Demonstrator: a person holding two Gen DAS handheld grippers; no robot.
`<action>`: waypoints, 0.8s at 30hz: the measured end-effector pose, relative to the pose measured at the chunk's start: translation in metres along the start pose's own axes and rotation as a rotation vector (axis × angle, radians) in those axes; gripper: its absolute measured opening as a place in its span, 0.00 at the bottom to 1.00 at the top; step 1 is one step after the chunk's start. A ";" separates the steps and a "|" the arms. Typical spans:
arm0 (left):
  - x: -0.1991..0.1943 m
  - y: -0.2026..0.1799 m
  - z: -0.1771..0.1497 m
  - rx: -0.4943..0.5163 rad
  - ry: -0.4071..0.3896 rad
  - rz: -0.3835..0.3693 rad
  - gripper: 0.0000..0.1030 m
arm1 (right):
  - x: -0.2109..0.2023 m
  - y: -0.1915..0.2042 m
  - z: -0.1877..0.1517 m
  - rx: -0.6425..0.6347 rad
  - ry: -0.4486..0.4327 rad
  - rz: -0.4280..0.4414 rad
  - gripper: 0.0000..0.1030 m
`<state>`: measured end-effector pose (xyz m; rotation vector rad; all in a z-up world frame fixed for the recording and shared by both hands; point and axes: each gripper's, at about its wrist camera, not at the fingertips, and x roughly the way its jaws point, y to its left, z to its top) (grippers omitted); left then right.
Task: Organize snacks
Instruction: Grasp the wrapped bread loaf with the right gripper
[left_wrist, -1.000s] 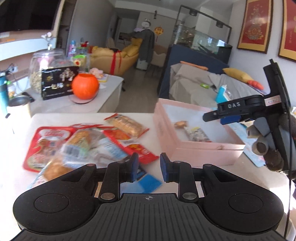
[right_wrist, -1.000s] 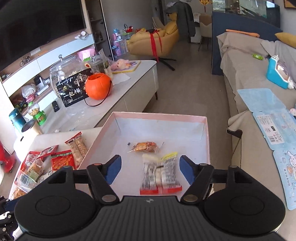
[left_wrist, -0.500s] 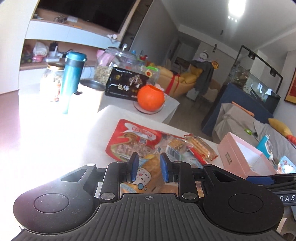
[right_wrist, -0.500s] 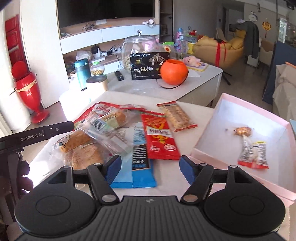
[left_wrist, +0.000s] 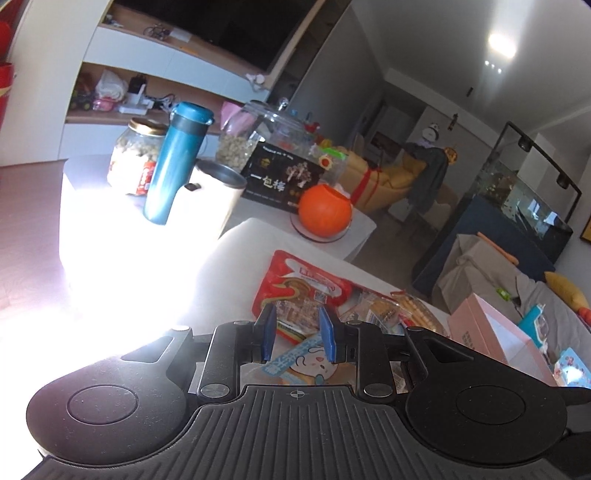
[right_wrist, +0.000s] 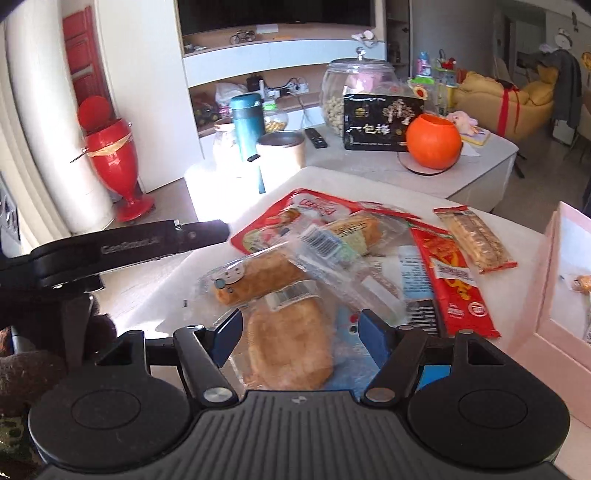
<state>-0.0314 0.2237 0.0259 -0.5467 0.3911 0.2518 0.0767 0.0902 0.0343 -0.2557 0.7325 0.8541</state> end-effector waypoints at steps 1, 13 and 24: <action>0.001 -0.001 -0.001 0.008 0.000 0.000 0.28 | 0.004 0.006 -0.002 -0.029 0.017 0.002 0.68; 0.009 -0.049 -0.006 0.217 0.035 -0.141 0.28 | -0.067 -0.051 -0.048 0.079 0.012 -0.207 0.39; 0.093 -0.150 0.008 0.729 0.327 -0.203 0.31 | -0.105 -0.115 -0.112 0.289 -0.125 -0.323 0.62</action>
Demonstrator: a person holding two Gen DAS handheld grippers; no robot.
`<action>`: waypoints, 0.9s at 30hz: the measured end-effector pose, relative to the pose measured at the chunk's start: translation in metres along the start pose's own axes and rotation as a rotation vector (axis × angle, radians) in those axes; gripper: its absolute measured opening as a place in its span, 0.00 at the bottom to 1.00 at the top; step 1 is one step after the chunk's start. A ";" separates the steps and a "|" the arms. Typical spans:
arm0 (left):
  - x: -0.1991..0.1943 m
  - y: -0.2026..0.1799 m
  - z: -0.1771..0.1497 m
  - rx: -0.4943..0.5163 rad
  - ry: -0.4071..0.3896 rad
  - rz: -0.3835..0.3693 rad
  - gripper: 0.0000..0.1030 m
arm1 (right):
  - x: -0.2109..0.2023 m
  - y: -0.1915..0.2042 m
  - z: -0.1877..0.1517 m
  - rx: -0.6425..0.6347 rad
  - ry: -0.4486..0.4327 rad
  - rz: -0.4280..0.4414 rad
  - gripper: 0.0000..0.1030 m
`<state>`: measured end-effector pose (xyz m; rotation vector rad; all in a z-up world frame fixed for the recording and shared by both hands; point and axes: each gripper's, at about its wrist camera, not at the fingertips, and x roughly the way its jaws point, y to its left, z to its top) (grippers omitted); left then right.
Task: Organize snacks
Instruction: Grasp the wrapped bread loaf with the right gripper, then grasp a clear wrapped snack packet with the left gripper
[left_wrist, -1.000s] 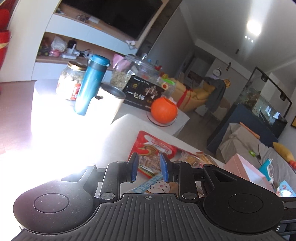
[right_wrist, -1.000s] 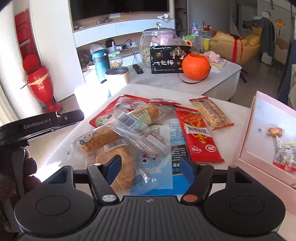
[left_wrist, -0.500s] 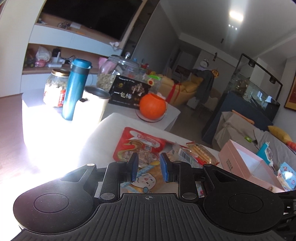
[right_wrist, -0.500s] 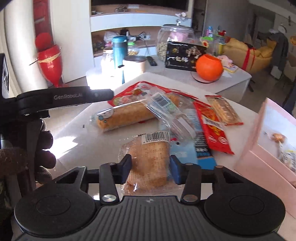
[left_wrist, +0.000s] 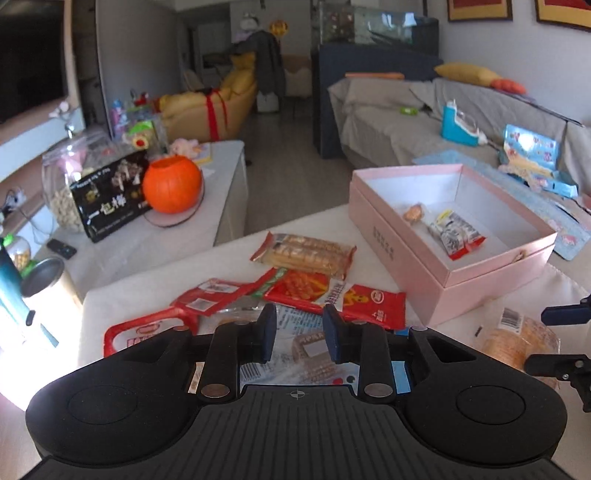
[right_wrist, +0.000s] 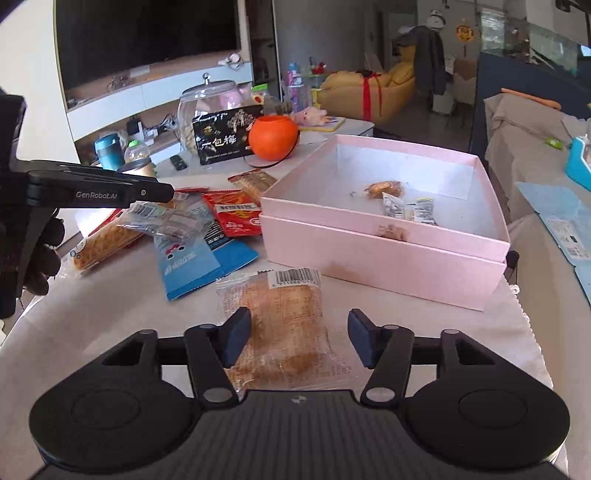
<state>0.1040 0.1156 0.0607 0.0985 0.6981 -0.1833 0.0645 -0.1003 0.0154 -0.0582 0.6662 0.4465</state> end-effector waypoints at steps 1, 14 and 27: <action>0.005 0.004 0.003 -0.007 0.036 -0.008 0.31 | 0.000 -0.005 -0.003 0.016 -0.015 -0.003 0.66; -0.004 -0.031 -0.037 0.154 0.181 0.033 0.35 | 0.010 -0.032 -0.014 0.153 -0.037 0.060 0.75; 0.016 -0.002 -0.018 0.024 0.169 0.051 0.41 | 0.013 -0.036 -0.017 0.190 -0.024 0.076 0.79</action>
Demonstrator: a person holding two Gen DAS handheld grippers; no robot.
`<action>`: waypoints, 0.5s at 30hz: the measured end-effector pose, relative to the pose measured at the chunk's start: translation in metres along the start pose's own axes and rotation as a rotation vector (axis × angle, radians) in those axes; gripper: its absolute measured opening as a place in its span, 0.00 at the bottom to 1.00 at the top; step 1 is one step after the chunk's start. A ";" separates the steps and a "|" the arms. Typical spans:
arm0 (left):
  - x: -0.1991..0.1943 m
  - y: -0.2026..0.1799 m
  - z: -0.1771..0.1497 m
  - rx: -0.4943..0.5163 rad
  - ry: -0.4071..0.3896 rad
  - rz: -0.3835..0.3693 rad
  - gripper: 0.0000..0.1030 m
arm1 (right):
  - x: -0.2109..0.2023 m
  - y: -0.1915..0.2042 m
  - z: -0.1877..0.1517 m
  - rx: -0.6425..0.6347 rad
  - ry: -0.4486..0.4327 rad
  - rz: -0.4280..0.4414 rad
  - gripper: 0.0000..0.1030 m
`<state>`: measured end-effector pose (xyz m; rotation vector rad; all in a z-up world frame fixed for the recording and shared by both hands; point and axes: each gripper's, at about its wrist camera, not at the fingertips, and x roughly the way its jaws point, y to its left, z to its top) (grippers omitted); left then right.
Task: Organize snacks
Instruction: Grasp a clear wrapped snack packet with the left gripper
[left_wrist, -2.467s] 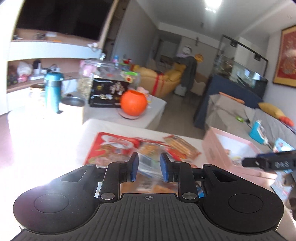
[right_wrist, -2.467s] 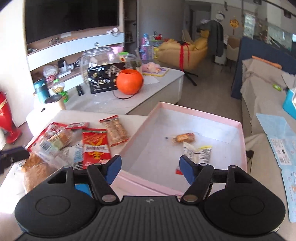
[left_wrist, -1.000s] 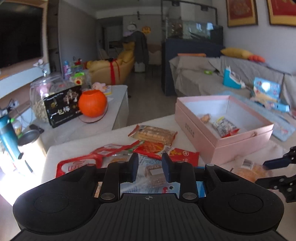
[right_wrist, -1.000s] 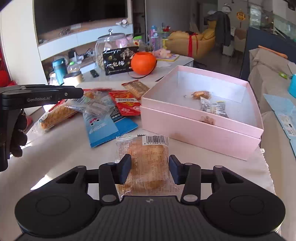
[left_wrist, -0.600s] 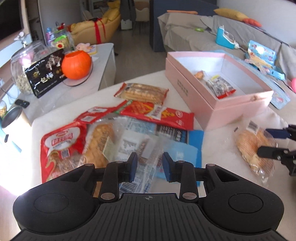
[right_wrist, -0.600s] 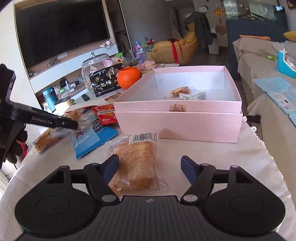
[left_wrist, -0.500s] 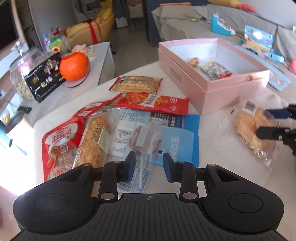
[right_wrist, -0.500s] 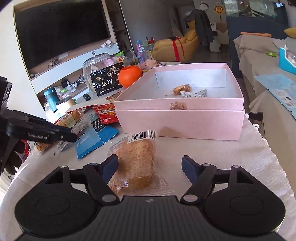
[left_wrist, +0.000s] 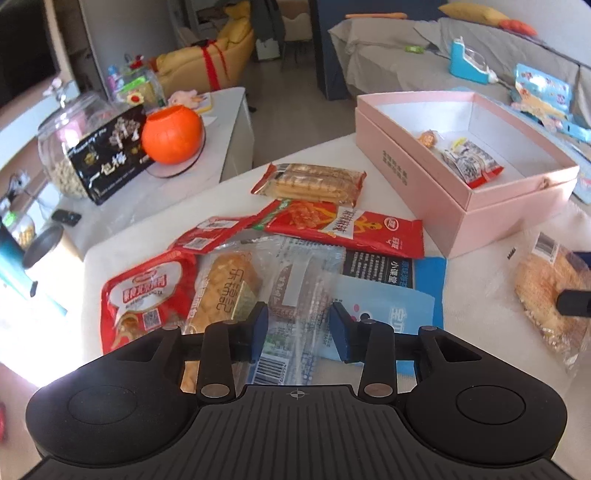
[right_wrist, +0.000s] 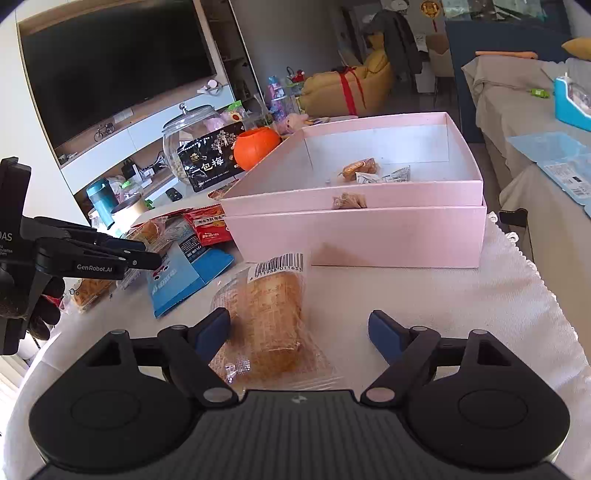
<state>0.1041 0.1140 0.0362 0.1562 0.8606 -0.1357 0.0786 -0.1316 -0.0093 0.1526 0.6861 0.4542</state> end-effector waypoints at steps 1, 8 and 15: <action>0.000 0.004 0.000 -0.029 0.005 -0.014 0.41 | 0.000 -0.001 0.000 0.004 0.001 0.002 0.79; -0.001 0.011 -0.006 -0.094 0.005 -0.049 0.44 | 0.000 -0.002 -0.001 0.012 0.001 0.006 0.80; -0.011 -0.027 -0.017 -0.003 0.011 -0.132 0.50 | 0.000 -0.002 -0.001 0.016 0.001 0.007 0.80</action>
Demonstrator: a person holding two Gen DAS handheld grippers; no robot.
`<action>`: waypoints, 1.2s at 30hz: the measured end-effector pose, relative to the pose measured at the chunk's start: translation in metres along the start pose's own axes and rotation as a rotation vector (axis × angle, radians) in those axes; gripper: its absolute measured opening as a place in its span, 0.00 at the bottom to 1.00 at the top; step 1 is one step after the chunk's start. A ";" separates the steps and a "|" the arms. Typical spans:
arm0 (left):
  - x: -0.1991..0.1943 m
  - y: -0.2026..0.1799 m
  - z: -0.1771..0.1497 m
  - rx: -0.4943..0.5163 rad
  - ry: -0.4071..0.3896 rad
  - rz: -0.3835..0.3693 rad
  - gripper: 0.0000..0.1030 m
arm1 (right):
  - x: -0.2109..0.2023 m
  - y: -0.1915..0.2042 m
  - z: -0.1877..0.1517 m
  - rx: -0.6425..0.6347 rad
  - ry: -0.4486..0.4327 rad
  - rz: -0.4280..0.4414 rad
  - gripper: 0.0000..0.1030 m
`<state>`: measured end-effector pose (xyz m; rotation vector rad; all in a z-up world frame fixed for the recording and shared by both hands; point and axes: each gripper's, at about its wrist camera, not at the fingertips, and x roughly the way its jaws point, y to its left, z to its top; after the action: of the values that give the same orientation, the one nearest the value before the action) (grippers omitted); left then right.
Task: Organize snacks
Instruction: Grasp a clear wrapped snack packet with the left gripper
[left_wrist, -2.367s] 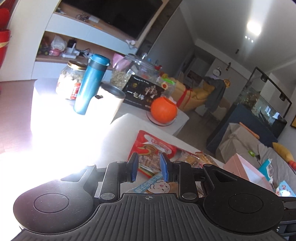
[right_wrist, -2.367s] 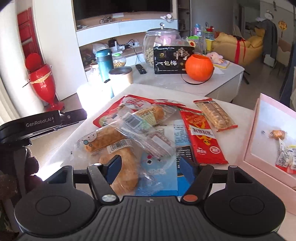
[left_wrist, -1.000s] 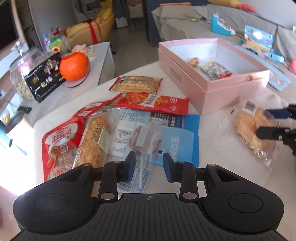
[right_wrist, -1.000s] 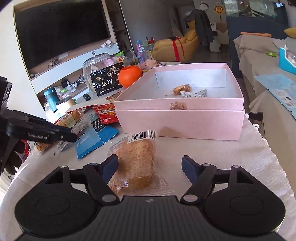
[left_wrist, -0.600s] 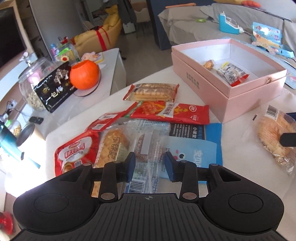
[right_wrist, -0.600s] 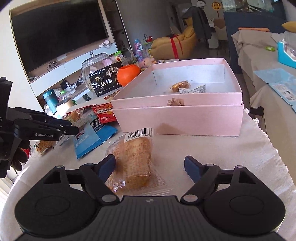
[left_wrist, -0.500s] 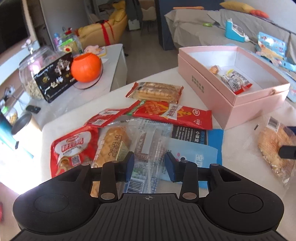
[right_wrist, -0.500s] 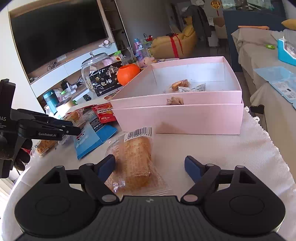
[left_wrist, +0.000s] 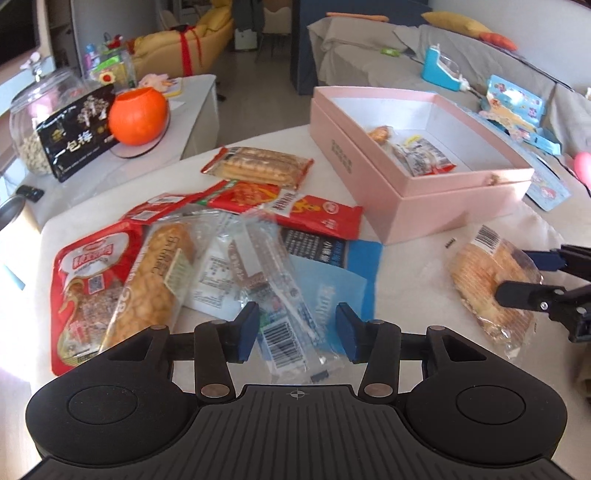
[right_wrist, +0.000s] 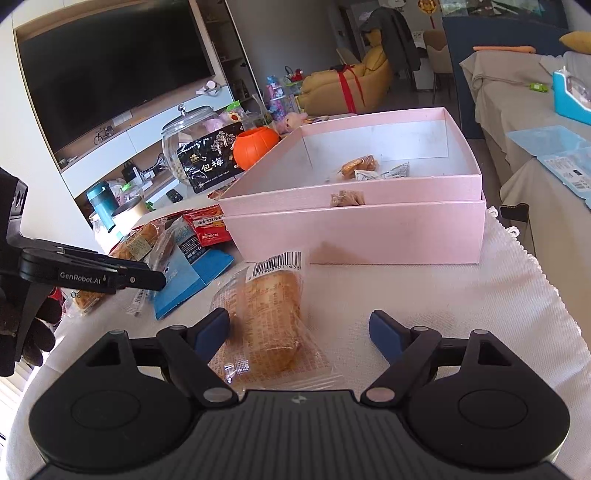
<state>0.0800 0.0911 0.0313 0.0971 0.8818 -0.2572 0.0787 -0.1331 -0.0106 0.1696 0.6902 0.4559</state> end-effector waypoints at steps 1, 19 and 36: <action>-0.001 -0.004 -0.002 0.008 -0.002 -0.004 0.50 | 0.000 0.000 0.000 0.000 0.000 0.000 0.80; -0.014 -0.020 -0.018 0.008 -0.069 -0.004 0.50 | 0.000 0.000 0.000 0.000 0.000 0.000 0.81; 0.008 -0.004 0.011 -0.163 -0.082 0.093 0.41 | 0.000 0.000 -0.001 -0.002 0.001 0.003 0.82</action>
<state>0.0919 0.0834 0.0324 -0.0234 0.8110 -0.1011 0.0782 -0.1335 -0.0109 0.1682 0.6904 0.4592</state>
